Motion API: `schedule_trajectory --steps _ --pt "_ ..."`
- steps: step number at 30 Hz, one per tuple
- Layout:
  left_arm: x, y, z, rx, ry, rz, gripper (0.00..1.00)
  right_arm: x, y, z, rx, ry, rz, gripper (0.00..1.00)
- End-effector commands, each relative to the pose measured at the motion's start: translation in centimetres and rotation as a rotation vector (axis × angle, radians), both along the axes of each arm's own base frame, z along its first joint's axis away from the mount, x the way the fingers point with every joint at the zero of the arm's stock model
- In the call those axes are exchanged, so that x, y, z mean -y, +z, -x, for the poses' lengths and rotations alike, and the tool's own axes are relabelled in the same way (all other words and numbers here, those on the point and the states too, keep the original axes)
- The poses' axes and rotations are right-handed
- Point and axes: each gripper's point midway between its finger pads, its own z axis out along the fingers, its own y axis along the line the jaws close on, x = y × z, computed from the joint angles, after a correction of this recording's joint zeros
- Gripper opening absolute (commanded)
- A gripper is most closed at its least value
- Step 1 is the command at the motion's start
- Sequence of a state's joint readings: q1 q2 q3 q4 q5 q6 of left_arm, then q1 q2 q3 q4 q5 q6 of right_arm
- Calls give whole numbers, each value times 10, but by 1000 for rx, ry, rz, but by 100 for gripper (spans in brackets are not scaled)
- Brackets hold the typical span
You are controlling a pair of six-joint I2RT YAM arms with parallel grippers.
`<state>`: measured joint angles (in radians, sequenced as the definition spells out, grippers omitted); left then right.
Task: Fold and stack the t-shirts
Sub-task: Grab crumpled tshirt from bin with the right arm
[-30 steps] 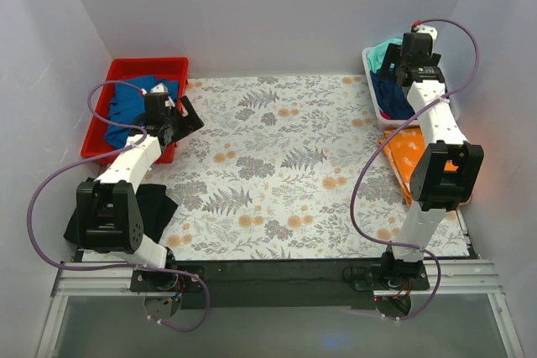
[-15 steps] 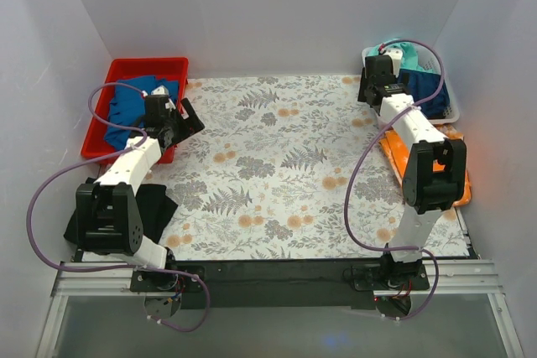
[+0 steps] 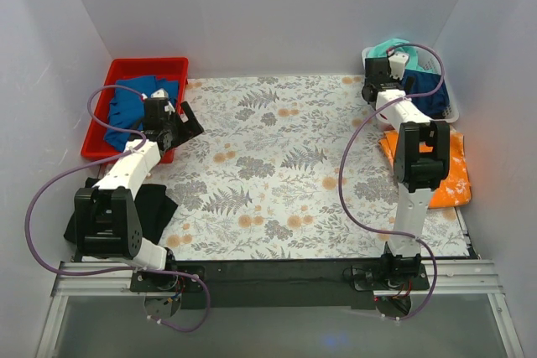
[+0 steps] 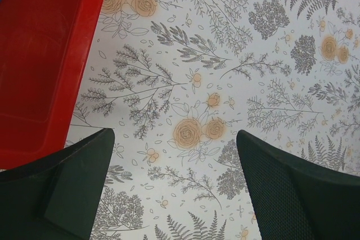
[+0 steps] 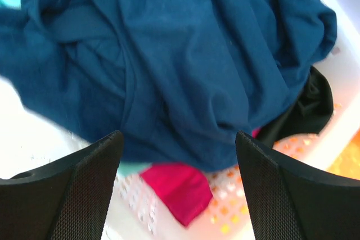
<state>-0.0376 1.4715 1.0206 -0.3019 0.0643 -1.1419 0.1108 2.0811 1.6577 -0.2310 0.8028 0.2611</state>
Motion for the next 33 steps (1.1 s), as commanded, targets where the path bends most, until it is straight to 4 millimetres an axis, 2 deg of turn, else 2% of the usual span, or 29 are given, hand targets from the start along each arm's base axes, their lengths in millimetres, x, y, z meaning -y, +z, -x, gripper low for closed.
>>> schedule_trajectory --steps 1,5,6,7,9,16,17,18,19,20,22,23,29,30,31,32,33 --pt "0 15 6 26 -16 -15 89 15 24 -23 109 -63 -1 86" --pt "-1 10 3 5 -12 -21 89 28 23 -36 111 -76 14 86" --pt "-1 11 2 3 -11 -19 89 30 17 -39 95 -73 22 85" --pt "-1 10 2 -1 -11 -20 89 33 20 -42 104 -75 23 84" --pt "-1 7 1 -10 -11 -20 89 38 11 -44 77 -81 35 83" --pt "0 7 -6 -20 -15 -15 89 59 -2 -37 47 -138 21 66" --pt "1 7 -7 -20 -16 -14 89 59 -3 -37 43 -137 22 62" --pt "1 6 -7 -23 -16 -14 89 59 -3 -36 37 -141 25 54" --pt "1 6 -6 -22 -19 -13 89 60 -3 -35 37 -142 25 54" --pt "1 6 -6 -22 -18 -12 89 59 -4 -36 29 -132 24 41" --pt "1 5 -5 -26 -18 -12 89 59 -1 -35 27 -132 23 22" --pt "2 4 -5 -28 -20 -11 89 58 0 -35 32 -132 17 2" --pt "4 7 -4 -18 -18 4 89 47 29 -31 90 -125 -11 1" --pt "4 8 -4 -14 -20 5 89 36 46 -30 124 -111 -16 1" --pt "4 9 -5 -11 -20 10 89 31 51 -28 132 -108 -10 1" --pt "5 10 -5 -7 -21 15 89 27 71 -25 174 -110 -7 1" --pt "6 10 -5 -6 -22 20 89 11 76 -26 184 -78 -4 1"
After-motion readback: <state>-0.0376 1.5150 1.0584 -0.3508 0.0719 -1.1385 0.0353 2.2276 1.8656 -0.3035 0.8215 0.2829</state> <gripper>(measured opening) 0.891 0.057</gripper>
